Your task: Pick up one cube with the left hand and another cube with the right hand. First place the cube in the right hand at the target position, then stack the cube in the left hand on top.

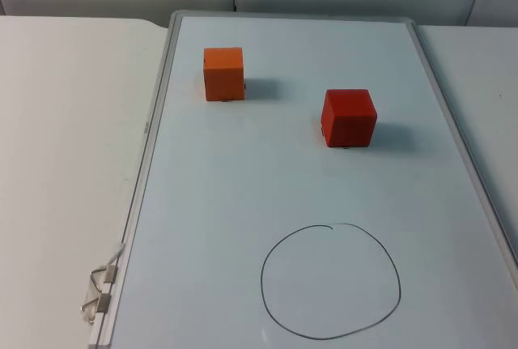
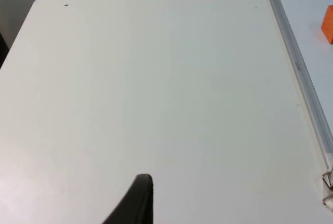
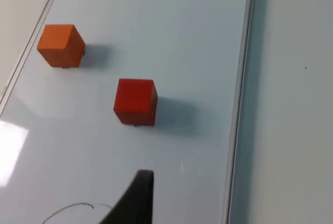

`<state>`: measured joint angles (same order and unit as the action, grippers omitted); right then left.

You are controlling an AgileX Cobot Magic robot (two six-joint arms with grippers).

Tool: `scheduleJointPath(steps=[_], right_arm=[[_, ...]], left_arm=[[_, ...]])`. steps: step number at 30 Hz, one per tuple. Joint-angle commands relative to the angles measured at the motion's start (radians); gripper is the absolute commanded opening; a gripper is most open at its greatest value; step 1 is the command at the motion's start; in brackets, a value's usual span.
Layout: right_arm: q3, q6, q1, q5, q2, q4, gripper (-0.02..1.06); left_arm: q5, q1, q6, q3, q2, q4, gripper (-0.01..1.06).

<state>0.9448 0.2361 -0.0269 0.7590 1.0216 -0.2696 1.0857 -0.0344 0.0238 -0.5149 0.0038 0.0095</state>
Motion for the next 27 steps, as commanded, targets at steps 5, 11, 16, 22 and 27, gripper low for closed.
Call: scheduleJointPath(steps=[5, 11, 16, 22, 27], right_arm=[[0.229, 0.017, -0.066, -0.025, 0.266, -0.013, 1.03], [0.379, -0.088, -0.212, -0.03, 0.453, 0.059, 1.03], [0.488, -0.275, -0.333, -0.027, 0.615, 0.215, 1.03], [0.577, -0.514, -0.431, -0.006, 0.789, 0.416, 1.03], [0.594, -0.625, -0.436, -0.011, 0.87, 0.458, 1.03]], left_arm=[[-0.009, -0.004, -0.005, 0.001, -0.004, -0.002, 1.05], [-0.009, -0.004, -0.005, 0.001, -0.004, -0.002, 1.05], [-0.009, -0.004, -0.005, 0.001, -0.004, -0.002, 1.05], [-0.009, -0.004, -0.005, 0.001, -0.004, -0.002, 1.05], [-0.009, -0.004, -0.005, 0.001, -0.004, -0.002, 1.05]])
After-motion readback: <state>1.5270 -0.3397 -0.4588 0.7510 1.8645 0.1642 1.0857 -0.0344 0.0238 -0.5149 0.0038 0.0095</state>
